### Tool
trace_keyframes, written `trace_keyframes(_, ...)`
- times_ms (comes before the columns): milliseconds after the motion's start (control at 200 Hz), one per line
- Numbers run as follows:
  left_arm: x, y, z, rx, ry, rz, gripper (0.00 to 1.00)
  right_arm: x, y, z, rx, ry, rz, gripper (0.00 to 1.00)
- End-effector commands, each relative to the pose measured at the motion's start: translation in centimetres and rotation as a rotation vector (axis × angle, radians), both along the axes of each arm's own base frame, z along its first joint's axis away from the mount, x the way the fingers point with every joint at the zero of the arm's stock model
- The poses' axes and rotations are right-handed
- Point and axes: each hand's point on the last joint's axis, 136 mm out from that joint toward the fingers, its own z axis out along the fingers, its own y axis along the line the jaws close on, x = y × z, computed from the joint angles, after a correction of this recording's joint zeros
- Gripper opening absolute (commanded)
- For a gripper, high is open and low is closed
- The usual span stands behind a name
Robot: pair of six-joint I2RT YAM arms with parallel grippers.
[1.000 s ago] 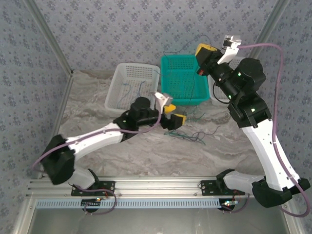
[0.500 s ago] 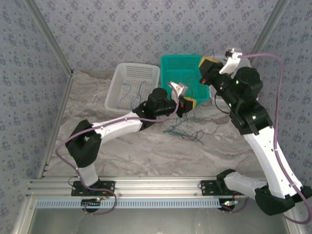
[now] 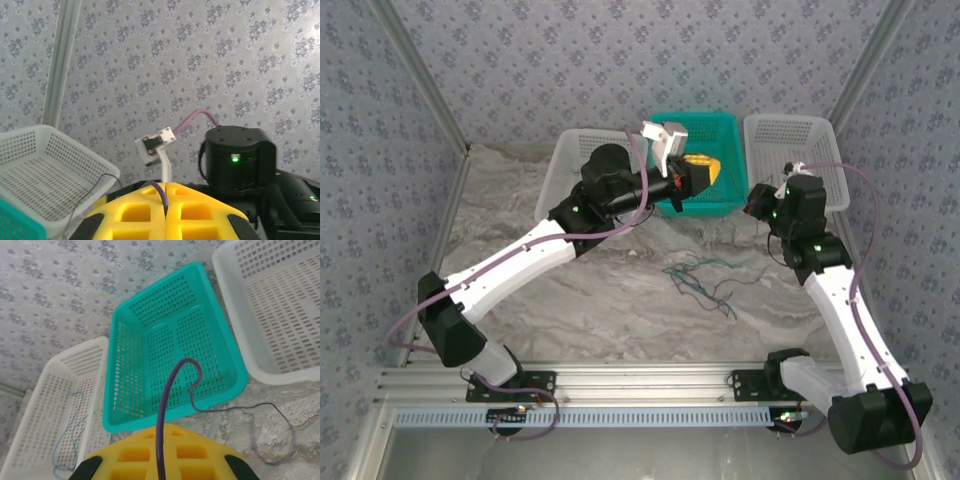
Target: Untangle the cables
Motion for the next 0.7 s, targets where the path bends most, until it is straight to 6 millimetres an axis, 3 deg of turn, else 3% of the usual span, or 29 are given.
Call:
trace_keyframes(0,0.0,1.3,3.2,-0.037,-0.094,0.054,0.0,-2.1,2.6,4.0,0.012,-0.161,0.186,0.08)
trace_keyframes(105,0.5,0.9,3.0,-0.014,-0.088,0.068,0.0,-4.5,5.7,6.6,0.021,-0.308,0.382,0.17)
trace_keyframes(155,0.6,0.7,2.9,-0.015,-0.085,0.062,0.0,-4.8,5.4,6.6,0.029,-0.31,0.352,0.15)
trace_keyframes(280,0.9,0.4,2.5,-0.015,-0.07,0.064,0.0,-4.9,4.7,7.7,0.001,-0.317,0.313,0.0)
trace_keyframes(410,0.9,0.4,1.8,0.001,-0.062,0.065,0.0,-4.0,4.2,10.1,0.002,-0.41,0.267,0.0)
trace_keyframes(520,1.4,0.6,0.2,0.035,-0.04,0.093,0.0,-3.1,4.5,14.2,0.007,-0.474,0.268,0.0)
trace_keyframes(695,2.2,1.3,-2.4,0.071,-0.002,0.156,0.22,-0.9,5.1,21.8,0.025,-0.537,0.269,0.0)
